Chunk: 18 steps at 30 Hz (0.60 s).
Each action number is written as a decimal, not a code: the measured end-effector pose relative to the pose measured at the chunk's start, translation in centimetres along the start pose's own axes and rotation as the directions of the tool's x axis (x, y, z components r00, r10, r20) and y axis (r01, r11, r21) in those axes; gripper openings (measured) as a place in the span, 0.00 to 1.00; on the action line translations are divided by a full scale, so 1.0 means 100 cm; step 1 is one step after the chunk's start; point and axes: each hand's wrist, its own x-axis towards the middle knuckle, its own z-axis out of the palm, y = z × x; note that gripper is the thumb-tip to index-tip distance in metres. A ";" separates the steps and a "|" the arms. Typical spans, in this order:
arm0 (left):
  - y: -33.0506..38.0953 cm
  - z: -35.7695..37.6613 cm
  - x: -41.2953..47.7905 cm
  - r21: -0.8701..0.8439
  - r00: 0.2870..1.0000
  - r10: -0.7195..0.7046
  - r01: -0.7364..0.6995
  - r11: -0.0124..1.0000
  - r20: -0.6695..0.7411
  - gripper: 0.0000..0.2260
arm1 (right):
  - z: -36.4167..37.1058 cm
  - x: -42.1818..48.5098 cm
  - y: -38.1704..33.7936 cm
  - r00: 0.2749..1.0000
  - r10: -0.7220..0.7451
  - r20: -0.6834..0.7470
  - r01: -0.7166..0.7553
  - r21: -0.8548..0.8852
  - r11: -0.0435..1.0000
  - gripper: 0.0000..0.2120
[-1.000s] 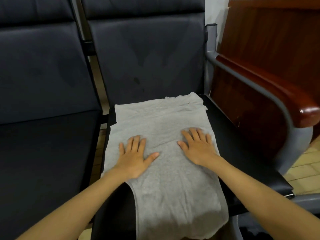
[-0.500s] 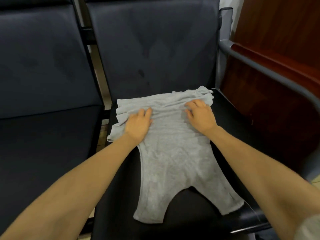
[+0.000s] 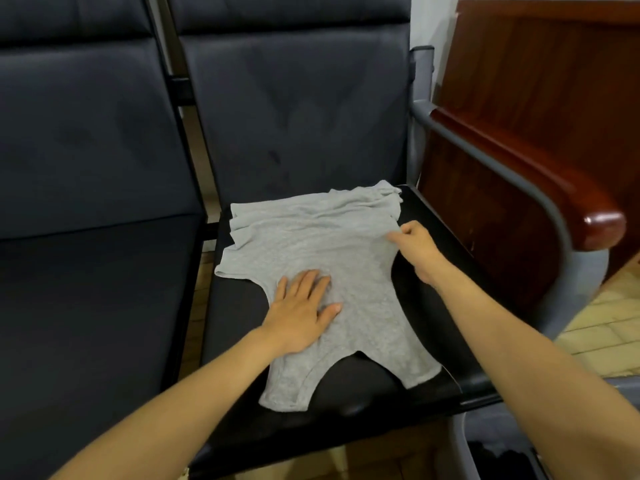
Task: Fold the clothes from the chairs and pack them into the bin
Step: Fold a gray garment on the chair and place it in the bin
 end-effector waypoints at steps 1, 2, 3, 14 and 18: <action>0.001 -0.001 -0.002 0.005 1.000 0.003 -0.003 1.000 0.006 0.29 | -0.003 0.000 -0.006 0.999 0.028 0.021 -0.031 0.158 0.987 0.10; 0.001 0.000 -0.004 0.010 1.000 0.003 -0.003 1.000 0.008 0.30 | -0.006 0.001 -0.010 0.998 0.030 0.047 -0.041 0.260 0.965 0.11; 0.002 0.000 -0.007 0.014 1.000 0.001 -0.001 1.000 0.012 0.30 | -0.009 0.001 -0.014 0.998 0.003 0.057 -0.020 0.295 0.955 0.12; 0.014 -0.001 -0.031 0.000 1.000 0.018 -0.018 1.000 -0.020 0.41 | -0.022 -0.020 0.012 0.899 -0.427 -0.093 0.268 -0.656 0.706 0.06; 0.024 -0.016 -0.023 -0.005 0.965 -0.057 0.058 0.998 -0.258 0.27 | -0.025 0.003 0.014 0.964 -0.109 -0.244 -0.016 -0.461 0.887 0.21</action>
